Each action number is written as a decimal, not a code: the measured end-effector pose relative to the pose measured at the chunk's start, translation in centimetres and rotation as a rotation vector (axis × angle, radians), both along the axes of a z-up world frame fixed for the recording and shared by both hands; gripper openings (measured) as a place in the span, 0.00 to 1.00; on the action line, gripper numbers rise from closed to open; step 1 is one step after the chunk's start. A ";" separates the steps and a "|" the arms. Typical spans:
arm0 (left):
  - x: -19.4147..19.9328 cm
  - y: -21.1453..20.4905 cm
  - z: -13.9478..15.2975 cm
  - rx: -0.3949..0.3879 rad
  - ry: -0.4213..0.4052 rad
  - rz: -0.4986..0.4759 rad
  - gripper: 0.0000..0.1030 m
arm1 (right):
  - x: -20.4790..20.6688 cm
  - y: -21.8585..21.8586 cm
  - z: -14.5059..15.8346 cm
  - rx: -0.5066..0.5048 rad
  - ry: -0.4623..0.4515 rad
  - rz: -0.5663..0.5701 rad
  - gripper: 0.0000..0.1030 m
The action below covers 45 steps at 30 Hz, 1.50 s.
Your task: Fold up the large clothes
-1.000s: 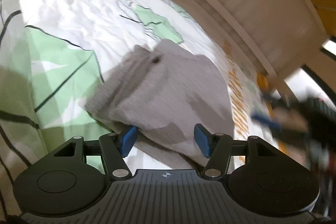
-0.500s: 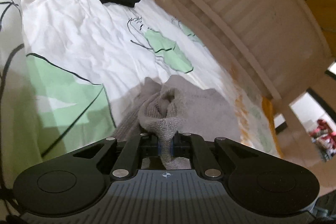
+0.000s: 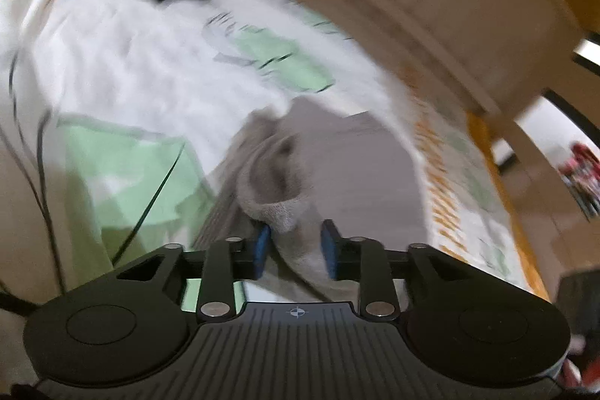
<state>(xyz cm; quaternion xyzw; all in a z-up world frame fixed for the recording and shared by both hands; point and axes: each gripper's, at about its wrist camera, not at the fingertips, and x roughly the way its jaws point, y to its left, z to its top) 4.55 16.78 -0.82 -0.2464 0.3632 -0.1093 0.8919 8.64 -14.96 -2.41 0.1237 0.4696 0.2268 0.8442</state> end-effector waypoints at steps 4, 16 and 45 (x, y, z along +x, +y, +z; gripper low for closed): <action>0.2 0.2 3.3 0.009 -0.096 -0.062 0.39 | -0.1 -1.9 1.9 0.046 -0.017 -0.007 0.73; 12.3 -5.0 1.4 0.156 -0.176 -0.210 0.42 | 1.8 -2.4 2.7 0.070 -0.090 -0.049 0.73; 14.5 -1.0 -2.7 0.150 -0.095 -0.137 0.68 | 10.4 8.8 -1.3 -0.326 -0.385 0.039 0.29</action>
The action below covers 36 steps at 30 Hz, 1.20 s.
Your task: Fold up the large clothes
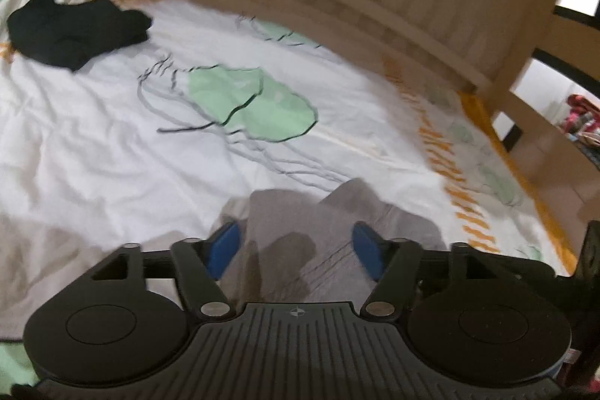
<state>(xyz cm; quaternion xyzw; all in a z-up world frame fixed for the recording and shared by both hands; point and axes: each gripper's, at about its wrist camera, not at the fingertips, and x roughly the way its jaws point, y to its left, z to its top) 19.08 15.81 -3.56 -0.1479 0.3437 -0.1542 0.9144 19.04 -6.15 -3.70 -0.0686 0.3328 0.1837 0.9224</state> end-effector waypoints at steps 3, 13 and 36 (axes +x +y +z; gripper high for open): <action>0.7 -1.5 -1.0 0.205 0.049 0.004 0.68 | -0.2 -0.3 0.2 0.007 0.001 0.001 0.29; 1.2 0.7 -2.6 0.151 0.165 0.029 0.70 | -1.0 -4.2 3.3 0.199 0.021 -0.011 0.88; 3.7 0.7 -6.4 -0.180 0.405 -0.238 0.88 | 3.0 -12.6 -6.4 0.935 0.507 0.028 0.86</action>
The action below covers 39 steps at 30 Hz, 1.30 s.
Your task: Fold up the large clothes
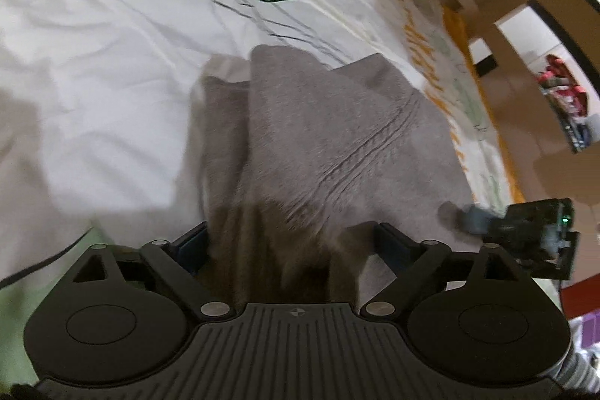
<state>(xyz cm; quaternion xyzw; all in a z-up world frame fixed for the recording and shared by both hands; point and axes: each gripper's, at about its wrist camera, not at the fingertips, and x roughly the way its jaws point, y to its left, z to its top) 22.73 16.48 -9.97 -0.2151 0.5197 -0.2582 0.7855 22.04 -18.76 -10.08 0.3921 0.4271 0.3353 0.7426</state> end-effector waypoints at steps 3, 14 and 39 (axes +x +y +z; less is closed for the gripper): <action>0.5 -0.5 -0.1 -0.036 0.001 0.002 0.88 | 0.2 0.1 0.1 -0.041 -0.003 0.009 0.61; 6.7 -8.5 1.5 -0.131 -0.077 -0.035 0.88 | 3.6 -4.2 6.1 -0.284 -0.177 0.016 0.56; 1.7 -13.3 5.4 0.267 -0.458 0.053 0.87 | 2.8 -6.9 8.5 -0.876 -0.360 -0.138 0.89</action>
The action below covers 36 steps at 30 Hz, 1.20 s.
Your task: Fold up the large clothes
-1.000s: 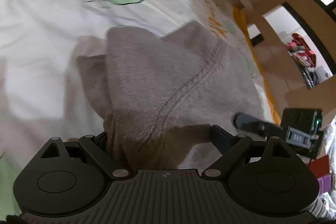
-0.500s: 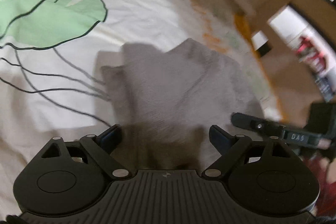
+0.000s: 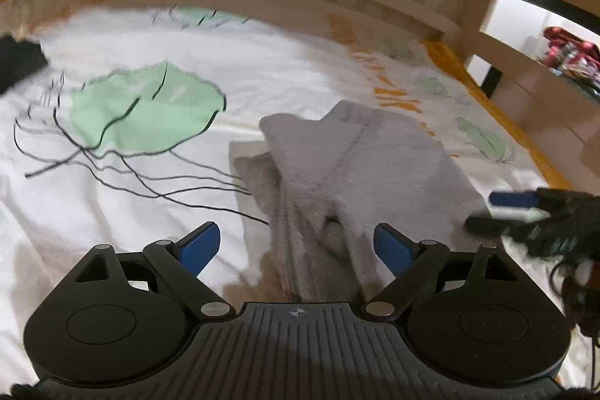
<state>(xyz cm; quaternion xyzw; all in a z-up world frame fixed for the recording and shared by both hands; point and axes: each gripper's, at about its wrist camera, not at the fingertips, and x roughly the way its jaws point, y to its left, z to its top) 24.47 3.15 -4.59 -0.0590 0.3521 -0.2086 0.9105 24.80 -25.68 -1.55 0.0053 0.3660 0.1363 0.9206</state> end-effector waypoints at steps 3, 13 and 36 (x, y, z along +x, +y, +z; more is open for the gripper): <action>-0.3 -1.1 -0.4 0.058 -0.011 -0.020 0.87 | -1.5 1.7 -1.6 -0.075 0.038 0.027 0.89; 0.6 0.5 -2.6 0.136 0.095 0.114 0.88 | -5.6 3.8 -2.9 -0.100 0.105 0.062 0.92; -14.4 -5.8 6.9 0.311 -0.095 0.247 0.88 | -14.7 0.4 5.5 0.080 -0.031 -0.171 0.99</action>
